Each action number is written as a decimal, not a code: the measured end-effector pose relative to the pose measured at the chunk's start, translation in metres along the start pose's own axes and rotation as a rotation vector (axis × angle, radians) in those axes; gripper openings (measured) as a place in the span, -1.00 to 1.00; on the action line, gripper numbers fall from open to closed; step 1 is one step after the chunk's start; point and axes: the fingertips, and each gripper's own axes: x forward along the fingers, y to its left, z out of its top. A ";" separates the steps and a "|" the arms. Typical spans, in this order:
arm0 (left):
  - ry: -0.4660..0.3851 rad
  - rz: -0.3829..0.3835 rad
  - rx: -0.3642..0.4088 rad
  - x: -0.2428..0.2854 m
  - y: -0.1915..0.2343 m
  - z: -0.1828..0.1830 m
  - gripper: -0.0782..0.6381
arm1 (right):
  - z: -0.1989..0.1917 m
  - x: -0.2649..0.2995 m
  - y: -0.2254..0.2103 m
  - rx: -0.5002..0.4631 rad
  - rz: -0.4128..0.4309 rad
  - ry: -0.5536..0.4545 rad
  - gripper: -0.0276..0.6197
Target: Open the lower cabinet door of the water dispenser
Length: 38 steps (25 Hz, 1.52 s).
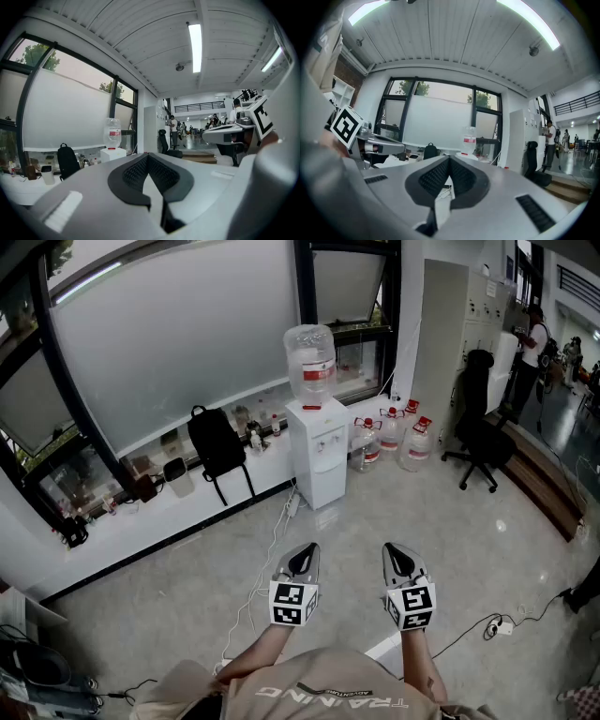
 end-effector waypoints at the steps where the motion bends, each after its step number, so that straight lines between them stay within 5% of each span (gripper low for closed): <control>1: 0.001 0.003 0.001 0.003 0.001 0.000 -0.76 | -0.002 0.001 -0.001 0.000 0.003 0.002 -0.89; 16: 0.048 0.028 0.028 0.051 -0.015 -0.004 -0.76 | -0.026 0.012 -0.050 0.028 0.039 0.028 -0.88; 24: 0.101 0.056 0.015 0.073 -0.038 -0.031 -0.76 | -0.080 0.015 -0.079 0.088 0.092 0.109 -0.89; 31: 0.157 0.054 -0.014 0.115 -0.027 -0.060 -0.76 | -0.106 0.048 -0.097 0.111 0.107 0.149 -0.88; 38: 0.117 0.040 -0.004 0.177 0.027 -0.053 -0.76 | -0.103 0.119 -0.113 0.080 0.089 0.171 -0.88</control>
